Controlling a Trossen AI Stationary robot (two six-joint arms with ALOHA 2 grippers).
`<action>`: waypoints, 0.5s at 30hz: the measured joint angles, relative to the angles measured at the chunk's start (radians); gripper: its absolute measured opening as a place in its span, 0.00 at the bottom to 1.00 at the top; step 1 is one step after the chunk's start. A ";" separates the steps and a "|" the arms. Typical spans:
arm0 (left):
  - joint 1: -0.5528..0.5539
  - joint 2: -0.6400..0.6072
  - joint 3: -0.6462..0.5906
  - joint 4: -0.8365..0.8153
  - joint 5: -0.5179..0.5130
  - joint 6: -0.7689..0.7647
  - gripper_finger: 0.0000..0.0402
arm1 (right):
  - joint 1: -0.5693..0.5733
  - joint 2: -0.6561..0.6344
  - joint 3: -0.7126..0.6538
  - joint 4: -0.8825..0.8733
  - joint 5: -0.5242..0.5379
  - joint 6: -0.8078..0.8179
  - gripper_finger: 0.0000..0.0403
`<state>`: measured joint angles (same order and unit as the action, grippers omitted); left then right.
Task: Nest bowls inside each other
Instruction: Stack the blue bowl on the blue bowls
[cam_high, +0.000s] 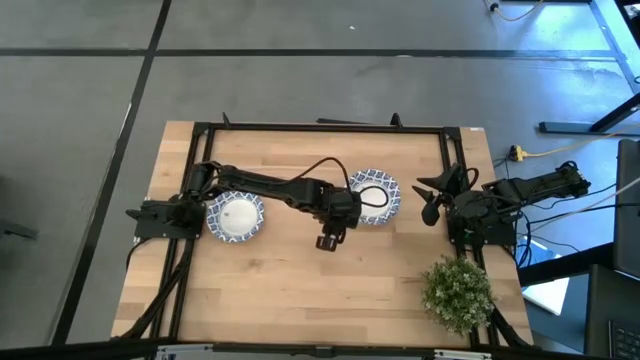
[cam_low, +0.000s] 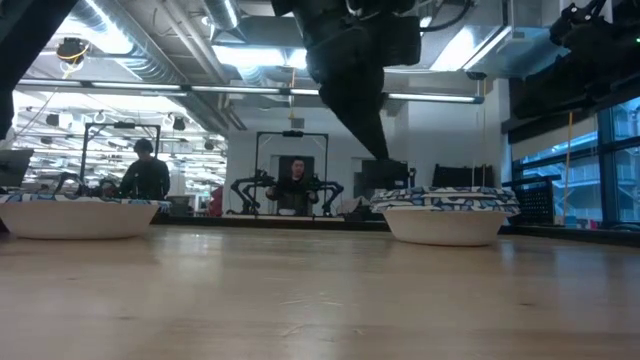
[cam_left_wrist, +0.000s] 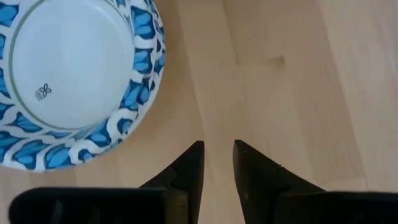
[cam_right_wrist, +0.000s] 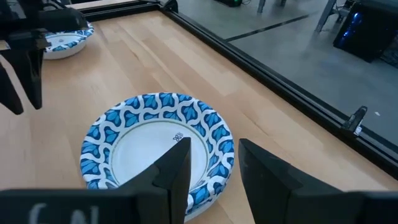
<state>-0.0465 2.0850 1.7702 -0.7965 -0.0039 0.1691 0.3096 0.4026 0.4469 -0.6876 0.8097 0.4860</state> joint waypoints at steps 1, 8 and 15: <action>-0.001 0.000 0.000 -0.008 -0.001 -0.003 0.19 | 0.000 0.000 0.000 0.000 0.000 0.000 0.34; -0.010 -0.028 -0.002 -0.095 0.005 0.017 0.15 | 0.000 0.000 0.000 0.000 0.002 0.001 0.34; -0.015 -0.158 -0.067 -0.101 0.059 0.015 0.11 | 0.000 0.000 0.000 0.008 0.008 0.007 0.34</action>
<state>-0.0620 1.9274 1.7030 -0.8971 0.0554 0.1843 0.3099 0.4026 0.4473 -0.6794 0.8179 0.4927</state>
